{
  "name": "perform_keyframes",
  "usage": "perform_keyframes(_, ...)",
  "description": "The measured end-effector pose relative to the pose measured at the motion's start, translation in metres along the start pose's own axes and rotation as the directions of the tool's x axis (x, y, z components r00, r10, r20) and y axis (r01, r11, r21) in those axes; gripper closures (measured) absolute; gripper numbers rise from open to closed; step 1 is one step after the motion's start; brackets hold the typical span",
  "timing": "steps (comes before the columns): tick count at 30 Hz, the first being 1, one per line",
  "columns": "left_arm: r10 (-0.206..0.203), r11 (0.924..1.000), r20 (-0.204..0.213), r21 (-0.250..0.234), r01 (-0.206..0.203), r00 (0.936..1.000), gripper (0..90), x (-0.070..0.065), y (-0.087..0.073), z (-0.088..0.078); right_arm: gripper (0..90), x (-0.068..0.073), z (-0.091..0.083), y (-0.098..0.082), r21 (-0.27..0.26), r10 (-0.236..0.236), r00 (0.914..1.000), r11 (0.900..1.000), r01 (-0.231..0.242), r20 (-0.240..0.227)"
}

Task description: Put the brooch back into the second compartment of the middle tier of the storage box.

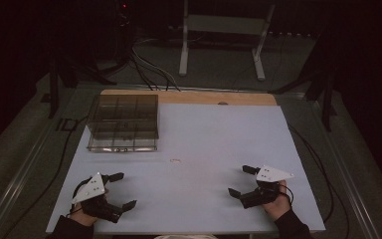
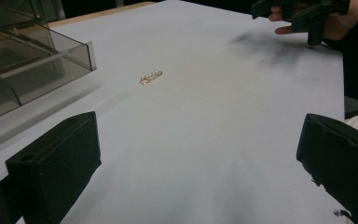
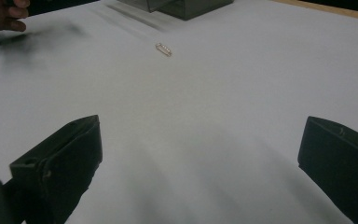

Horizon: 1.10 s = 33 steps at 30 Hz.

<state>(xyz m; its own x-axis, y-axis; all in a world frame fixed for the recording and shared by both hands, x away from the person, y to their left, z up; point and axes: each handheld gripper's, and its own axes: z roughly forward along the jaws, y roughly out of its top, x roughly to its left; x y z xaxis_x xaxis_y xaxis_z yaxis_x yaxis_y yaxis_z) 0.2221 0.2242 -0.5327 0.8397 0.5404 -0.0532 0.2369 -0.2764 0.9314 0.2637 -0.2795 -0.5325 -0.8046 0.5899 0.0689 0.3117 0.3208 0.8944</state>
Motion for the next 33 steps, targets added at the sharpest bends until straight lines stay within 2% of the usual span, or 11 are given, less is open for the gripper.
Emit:
perform_keyframes(4, -0.004, 1.0000, 0.005, 0.008, 0.004, 1.0000, 0.6, 0.000, 0.000, 0.001, 0.0, 0.000, -0.001, 0.001, -0.005, 0.008, 1.0000, 1.000, -0.008, -0.005)
perform_keyframes(10, 0.001, 0.9998, 0.017, 0.019, -0.001, 0.9998, 0.6, -0.001, -0.001, 0.003, 0.0, 0.001, -0.003, 0.002, -0.013, 0.032, 0.9987, 0.999, -0.032, -0.039)
perform_keyframes(18, 0.004, 0.9994, 0.037, 0.033, -0.005, 0.9993, 0.5, -0.003, -0.001, 0.007, 0.0, 0.002, 0.001, 0.002, 0.010, 0.003, 0.9995, 1.000, -0.003, -0.032)
perform_keyframes(26, 0.010, 0.9989, 0.052, 0.045, -0.013, 0.9986, 0.5, -0.004, -0.001, 0.010, 0.0, 0.004, 0.001, 0.002, 0.011, 0.000, 0.9991, 1.000, 0.000, -0.042)
perform_keyframes(30, 0.011, 0.9989, 0.077, 0.044, -0.015, 0.9970, 0.5, -0.007, 0.001, 0.011, 0.0, 0.005, 0.002, 0.003, 0.010, -0.004, 0.9988, 1.000, 0.004, -0.048)
perform_keyframes(33, 0.018, 0.9978, 0.100, 0.061, -0.024, 0.9949, 0.5, -0.009, 0.004, 0.012, 0.0, 0.006, 0.002, 0.004, 0.002, -0.003, 0.9989, 1.000, 0.004, -0.047)
